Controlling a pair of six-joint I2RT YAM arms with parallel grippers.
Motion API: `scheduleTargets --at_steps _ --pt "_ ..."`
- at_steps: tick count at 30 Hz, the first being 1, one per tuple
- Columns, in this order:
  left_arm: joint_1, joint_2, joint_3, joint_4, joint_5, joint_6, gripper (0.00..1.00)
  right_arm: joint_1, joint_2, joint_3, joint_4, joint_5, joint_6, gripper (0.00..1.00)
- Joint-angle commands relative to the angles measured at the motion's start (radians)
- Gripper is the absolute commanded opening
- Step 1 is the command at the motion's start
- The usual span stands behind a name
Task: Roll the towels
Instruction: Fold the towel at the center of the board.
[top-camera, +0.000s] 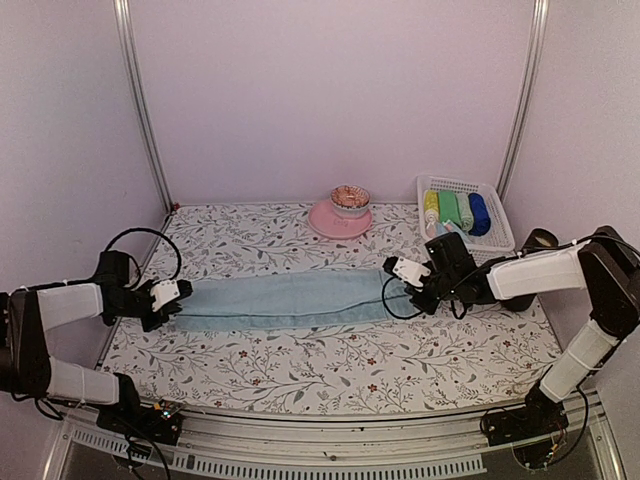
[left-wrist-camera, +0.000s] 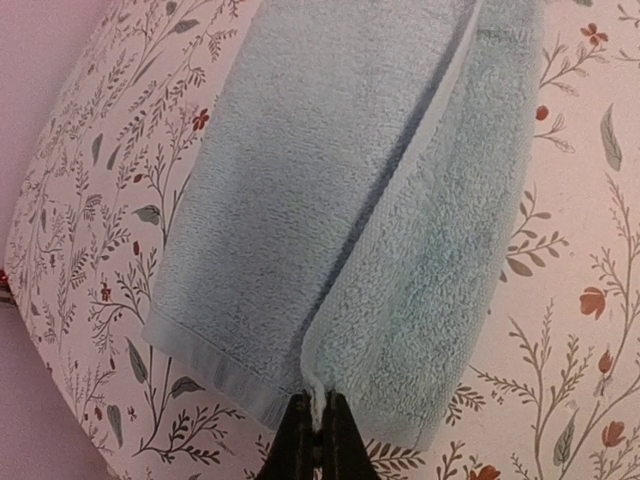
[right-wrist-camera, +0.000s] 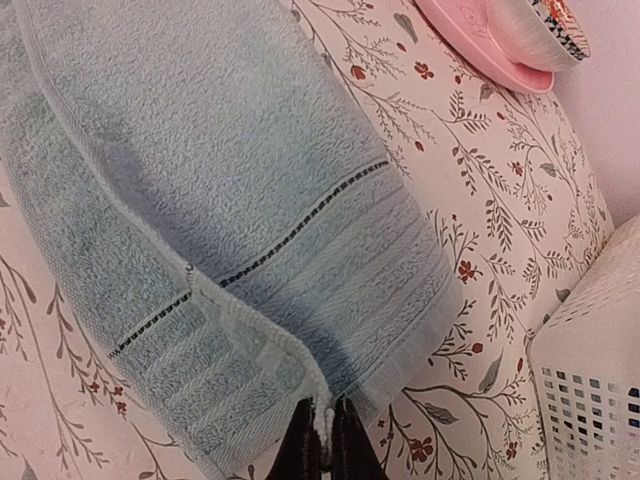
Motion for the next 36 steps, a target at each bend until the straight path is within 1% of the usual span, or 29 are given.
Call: scheduleTargets --at_steps 1,8,14,27,36 --pt "0.021 -0.020 -0.003 -0.020 0.024 0.011 0.00 0.016 -0.045 -0.022 0.008 0.016 0.024 0.02" --pt "0.025 -0.024 0.009 -0.041 0.035 0.023 0.00 0.031 -0.086 -0.043 0.002 0.025 0.035 0.02" --pt "0.027 -0.021 0.011 -0.057 0.039 0.031 0.00 0.042 -0.082 -0.046 -0.013 0.051 0.041 0.02" --pt "0.045 -0.054 0.018 -0.084 0.071 0.039 0.00 0.055 -0.183 -0.080 0.002 0.046 0.063 0.02" --pt "0.048 -0.032 0.002 -0.087 0.065 0.069 0.00 0.063 -0.094 -0.068 -0.032 0.070 0.073 0.02"
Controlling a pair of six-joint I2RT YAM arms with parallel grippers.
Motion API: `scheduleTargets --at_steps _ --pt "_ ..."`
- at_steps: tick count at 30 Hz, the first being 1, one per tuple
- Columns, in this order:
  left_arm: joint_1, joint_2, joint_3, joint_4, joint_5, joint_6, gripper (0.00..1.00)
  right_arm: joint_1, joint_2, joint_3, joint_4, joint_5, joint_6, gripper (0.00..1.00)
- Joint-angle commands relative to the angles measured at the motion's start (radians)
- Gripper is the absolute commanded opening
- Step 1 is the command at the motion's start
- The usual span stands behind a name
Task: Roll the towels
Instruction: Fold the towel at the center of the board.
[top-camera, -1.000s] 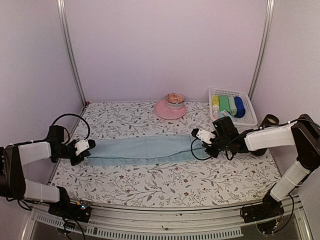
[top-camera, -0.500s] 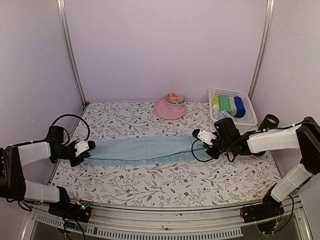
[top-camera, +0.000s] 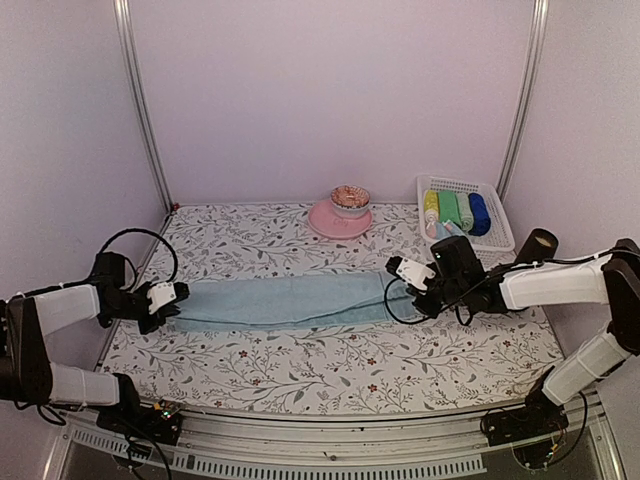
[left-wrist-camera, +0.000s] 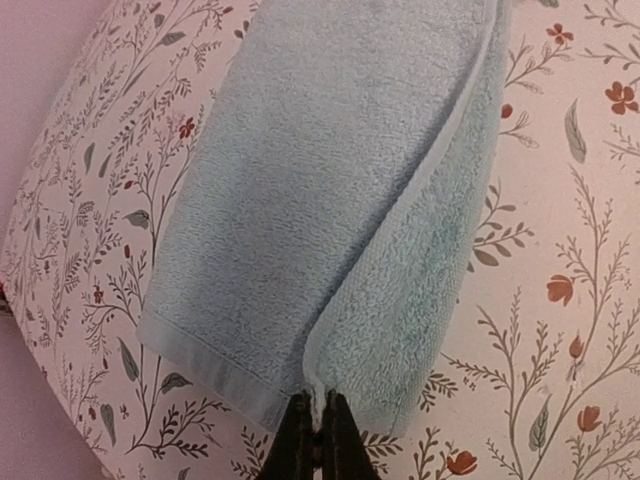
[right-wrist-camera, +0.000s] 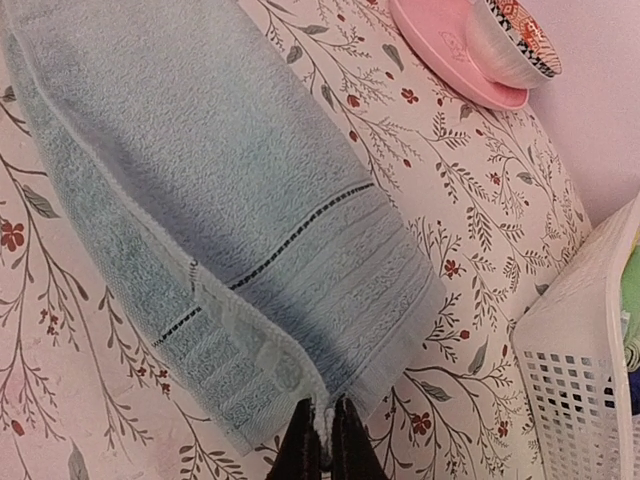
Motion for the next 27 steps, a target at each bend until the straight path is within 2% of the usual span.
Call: scheduleTargets --at_steps 1,4,7,9,10,13,15,18,22,23,27 --pt "0.013 0.013 0.001 -0.011 0.013 0.020 0.00 0.005 0.057 0.003 -0.032 0.028 0.020 0.02" --pt "0.013 0.021 0.001 -0.017 0.007 0.029 0.00 0.006 0.083 0.011 -0.051 0.031 0.026 0.02" --pt "0.014 0.020 0.005 -0.034 0.000 0.043 0.07 0.010 0.103 0.020 -0.066 0.046 0.030 0.07" --pt "0.012 0.017 0.010 -0.051 -0.003 0.051 0.15 0.013 0.106 0.025 -0.076 0.045 0.036 0.17" --pt "0.013 0.016 0.014 -0.057 -0.003 0.054 0.20 0.015 0.106 0.027 -0.089 0.037 0.038 0.27" --pt "0.016 0.016 0.024 -0.078 -0.007 0.064 0.50 0.019 0.107 0.030 -0.109 0.034 0.055 0.53" --pt "0.020 0.015 0.031 -0.097 -0.008 0.076 0.56 0.024 0.108 0.040 -0.129 0.028 0.063 0.58" --pt "0.027 0.009 0.050 -0.151 -0.006 0.097 0.71 0.024 0.085 0.054 -0.156 0.024 0.084 0.72" --pt "0.049 -0.003 0.079 -0.178 -0.022 0.098 0.90 0.024 0.025 0.076 -0.186 0.075 0.134 0.96" --pt "0.060 -0.006 0.088 -0.152 -0.018 0.072 0.96 0.024 0.007 0.083 -0.191 0.093 0.161 1.00" --pt "0.066 0.022 0.131 -0.030 0.025 -0.152 0.97 0.016 -0.055 0.130 -0.242 0.088 0.277 0.99"
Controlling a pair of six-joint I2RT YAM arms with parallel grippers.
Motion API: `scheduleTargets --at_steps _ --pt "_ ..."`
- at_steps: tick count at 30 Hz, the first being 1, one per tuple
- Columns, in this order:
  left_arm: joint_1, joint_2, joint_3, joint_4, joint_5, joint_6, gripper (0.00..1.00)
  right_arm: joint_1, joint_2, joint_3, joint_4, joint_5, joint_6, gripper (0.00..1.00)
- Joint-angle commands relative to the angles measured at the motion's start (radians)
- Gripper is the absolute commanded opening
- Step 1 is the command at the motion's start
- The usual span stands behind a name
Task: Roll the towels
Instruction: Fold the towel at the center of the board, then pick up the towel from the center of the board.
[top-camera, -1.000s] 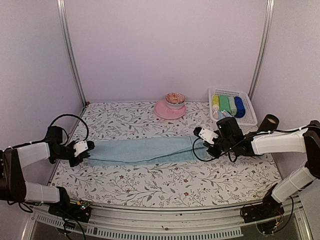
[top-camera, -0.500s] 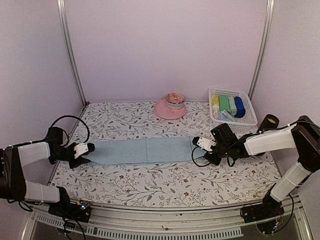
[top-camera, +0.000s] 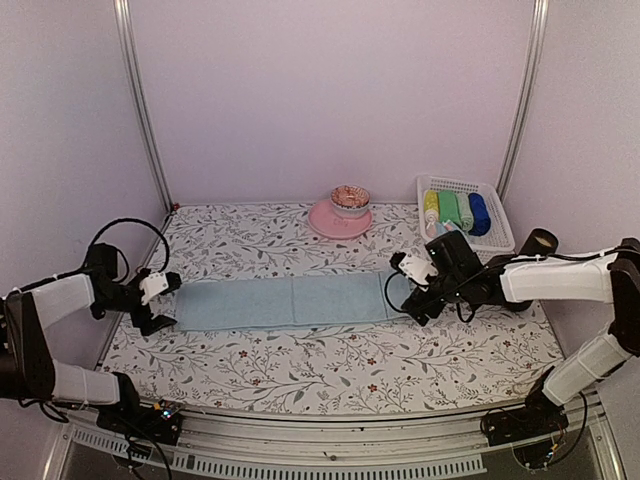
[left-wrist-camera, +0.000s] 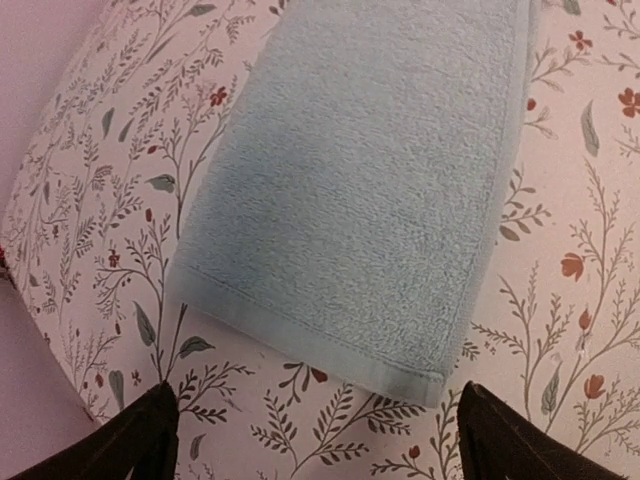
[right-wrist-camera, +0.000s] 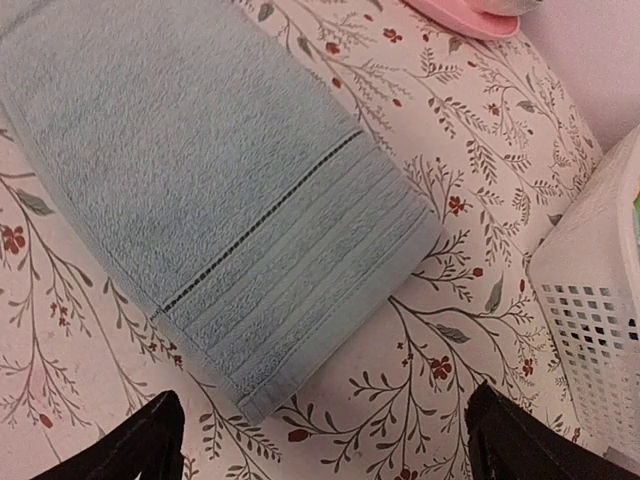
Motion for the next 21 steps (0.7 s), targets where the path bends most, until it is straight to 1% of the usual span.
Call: scheduleTargets --at_steps 1,4,5,6,7,9,12,14,16,18,19,21 --pt "0.005 0.024 0.072 0.125 0.040 -0.265 0.97 -0.008 -0.089 0.079 -0.057 0.019 0.177 0.99" --pt "-0.013 0.053 0.119 0.163 0.055 -0.408 0.97 -0.039 -0.123 0.094 -0.061 -0.025 0.315 0.99" --pt "-0.019 0.052 0.119 0.197 0.037 -0.462 0.97 -0.049 -0.127 0.097 -0.058 -0.051 0.355 0.99" --pt "-0.033 0.052 0.116 0.239 -0.002 -0.517 0.97 -0.053 -0.124 0.097 -0.052 -0.060 0.428 0.99" --pt "-0.053 0.053 0.111 0.274 -0.050 -0.560 0.97 -0.054 -0.117 0.096 -0.043 -0.066 0.467 1.00" --pt "-0.092 0.058 0.103 0.324 -0.137 -0.625 0.97 -0.054 -0.088 0.091 -0.025 -0.065 0.542 0.96" --pt "-0.157 0.066 0.073 0.378 -0.225 -0.671 0.97 -0.059 -0.026 0.079 0.013 -0.038 0.654 0.93" --pt "-0.207 0.079 0.046 0.429 -0.317 -0.694 0.97 -0.064 0.024 0.077 0.029 -0.026 0.714 0.92" --pt "-0.257 0.103 0.019 0.476 -0.413 -0.714 0.97 -0.074 0.064 0.068 0.054 -0.041 0.766 0.87" --pt "-0.304 0.133 -0.003 0.517 -0.501 -0.724 0.97 -0.083 0.095 0.048 0.087 -0.064 0.804 0.80" --pt "-0.323 0.149 -0.011 0.534 -0.540 -0.732 0.97 -0.090 0.105 0.043 0.099 -0.075 0.813 0.78" --pt "-0.348 0.178 -0.021 0.560 -0.600 -0.747 0.97 -0.100 0.112 0.028 0.120 -0.049 0.845 0.76"
